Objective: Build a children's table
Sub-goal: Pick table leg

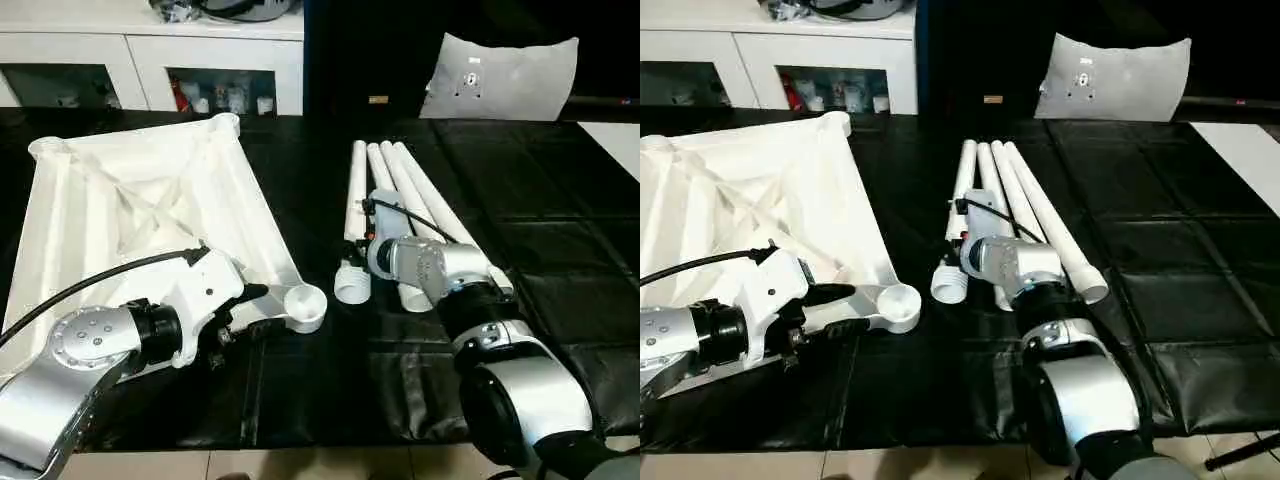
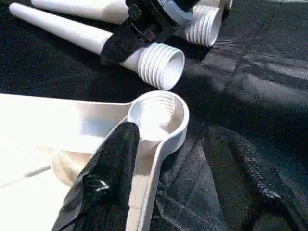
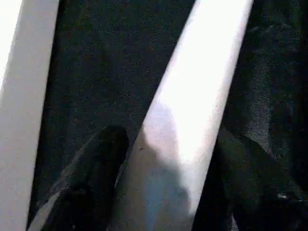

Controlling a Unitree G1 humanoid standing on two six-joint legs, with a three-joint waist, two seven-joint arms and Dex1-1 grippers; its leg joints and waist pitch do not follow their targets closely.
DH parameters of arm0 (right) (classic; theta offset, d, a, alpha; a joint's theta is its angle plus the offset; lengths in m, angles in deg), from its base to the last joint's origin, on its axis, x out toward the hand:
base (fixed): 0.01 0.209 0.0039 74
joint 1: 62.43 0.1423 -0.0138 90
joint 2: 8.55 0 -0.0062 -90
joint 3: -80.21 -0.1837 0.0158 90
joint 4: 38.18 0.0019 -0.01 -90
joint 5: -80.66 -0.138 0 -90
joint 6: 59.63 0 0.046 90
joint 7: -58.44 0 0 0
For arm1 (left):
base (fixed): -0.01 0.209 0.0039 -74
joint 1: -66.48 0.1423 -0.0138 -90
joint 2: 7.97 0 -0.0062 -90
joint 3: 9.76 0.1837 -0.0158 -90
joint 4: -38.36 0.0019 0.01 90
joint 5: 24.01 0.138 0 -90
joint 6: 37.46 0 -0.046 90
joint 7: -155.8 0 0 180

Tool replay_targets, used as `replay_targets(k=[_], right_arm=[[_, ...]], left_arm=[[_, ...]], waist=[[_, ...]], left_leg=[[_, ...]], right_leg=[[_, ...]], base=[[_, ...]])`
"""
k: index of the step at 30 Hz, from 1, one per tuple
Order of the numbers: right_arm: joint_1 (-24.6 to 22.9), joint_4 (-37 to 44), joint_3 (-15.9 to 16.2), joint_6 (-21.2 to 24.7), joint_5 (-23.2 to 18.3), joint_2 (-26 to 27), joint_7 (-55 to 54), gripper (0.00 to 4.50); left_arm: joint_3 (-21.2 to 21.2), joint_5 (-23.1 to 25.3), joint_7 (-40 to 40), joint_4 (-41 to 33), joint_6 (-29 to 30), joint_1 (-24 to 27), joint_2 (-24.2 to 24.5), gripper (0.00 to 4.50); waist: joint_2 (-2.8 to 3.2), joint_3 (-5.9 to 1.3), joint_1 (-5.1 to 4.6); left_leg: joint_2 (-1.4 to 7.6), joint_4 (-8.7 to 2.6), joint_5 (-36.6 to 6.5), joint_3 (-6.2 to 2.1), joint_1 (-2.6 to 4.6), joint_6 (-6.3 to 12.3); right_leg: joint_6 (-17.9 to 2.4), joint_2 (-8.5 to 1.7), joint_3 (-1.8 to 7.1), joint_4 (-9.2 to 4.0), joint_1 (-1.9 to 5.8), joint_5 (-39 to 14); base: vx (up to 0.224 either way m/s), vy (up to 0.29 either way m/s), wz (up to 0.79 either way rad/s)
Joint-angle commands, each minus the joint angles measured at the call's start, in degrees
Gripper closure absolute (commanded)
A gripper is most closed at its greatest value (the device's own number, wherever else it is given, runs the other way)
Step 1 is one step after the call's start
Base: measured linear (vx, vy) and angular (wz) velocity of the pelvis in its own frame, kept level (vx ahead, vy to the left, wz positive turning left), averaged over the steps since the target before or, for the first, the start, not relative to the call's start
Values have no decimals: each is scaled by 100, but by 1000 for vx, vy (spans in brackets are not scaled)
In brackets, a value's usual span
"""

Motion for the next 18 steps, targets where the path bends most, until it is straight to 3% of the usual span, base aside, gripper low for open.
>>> replay_targets(k=[1, 11, 14, 15, 18], right_arm=[[34, -150, -67, 18, -6, -83, 23, 175], [133, -312, -131, -128, -35, -99, 140, 246], [132, -324, -220, -189, -80, -87, 107, 252], [131, -322, -226, -193, -84, -86, 105, 255], [103, -227, -354, -280, -190, -67, 44, 257]], left_arm=[[61, -44, -43, -181, 73, -52, 32, 203], [35, -73, -128, -168, 81, -54, -41, 203], [-21, -106, -315, -131, 30, -93, -257, 203], [-21, -103, -328, -126, 23, -95, -270, 203], [-1, -42, -466, -61, -68, -120, -393, 203]], waist=[[128, -309, 5], [127, -307, 11], [129, -315, 13], [161, -317, 14], [140, -320, 12]], left_leg=[[307, -450, -221, -33, -11, -126], [311, -455, -321, -28, -16, -140], [310, -453, -308, -26, -14, -145], [309, -452, -318, -30, -13, -152], [313, -449, -357, -24, -13, -144]], right_leg=[[-1445, -515, 322, -351, 283, 309], [-1445, -524, 322, -369, 278, 130], [-1466, -520, 319, -362, 280, 182], [-1469, -521, 317, -358, 278, 187], [-1471, -521, 321, -370, 287, 184]], base=[[0, 0, 0], [0, 0, 0], [0, 0, 0], [0, 0, 0], [0, 0, 0]])
